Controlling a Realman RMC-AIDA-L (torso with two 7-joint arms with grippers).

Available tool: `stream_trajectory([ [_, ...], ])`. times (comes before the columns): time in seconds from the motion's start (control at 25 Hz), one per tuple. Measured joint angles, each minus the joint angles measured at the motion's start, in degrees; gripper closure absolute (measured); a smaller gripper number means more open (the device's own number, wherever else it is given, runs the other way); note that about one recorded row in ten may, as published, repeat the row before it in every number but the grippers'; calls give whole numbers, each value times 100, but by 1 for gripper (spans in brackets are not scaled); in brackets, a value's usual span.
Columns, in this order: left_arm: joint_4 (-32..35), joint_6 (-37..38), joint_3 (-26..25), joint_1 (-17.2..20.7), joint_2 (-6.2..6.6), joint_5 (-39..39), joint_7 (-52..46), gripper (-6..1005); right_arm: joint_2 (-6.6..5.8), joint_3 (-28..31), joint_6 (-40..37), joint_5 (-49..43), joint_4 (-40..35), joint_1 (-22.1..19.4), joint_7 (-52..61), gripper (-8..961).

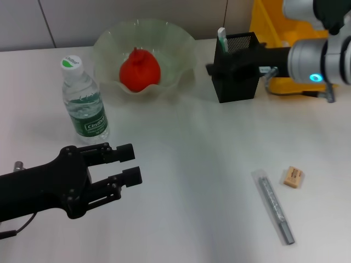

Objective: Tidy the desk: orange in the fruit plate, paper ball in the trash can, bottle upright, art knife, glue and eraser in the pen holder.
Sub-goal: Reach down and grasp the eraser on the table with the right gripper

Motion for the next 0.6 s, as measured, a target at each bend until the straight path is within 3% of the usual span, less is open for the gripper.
stream_trajectory([
  [0.12, 0, 0, -5, 1, 4, 10, 0, 515, -2, 318, -992, -864, -630, 103, 1107, 546],
  [0.6, 0, 0, 1, -34, 10, 36, 0, 516, -9, 504, -3445, -2441, -2214, 665, 2710, 543],
])
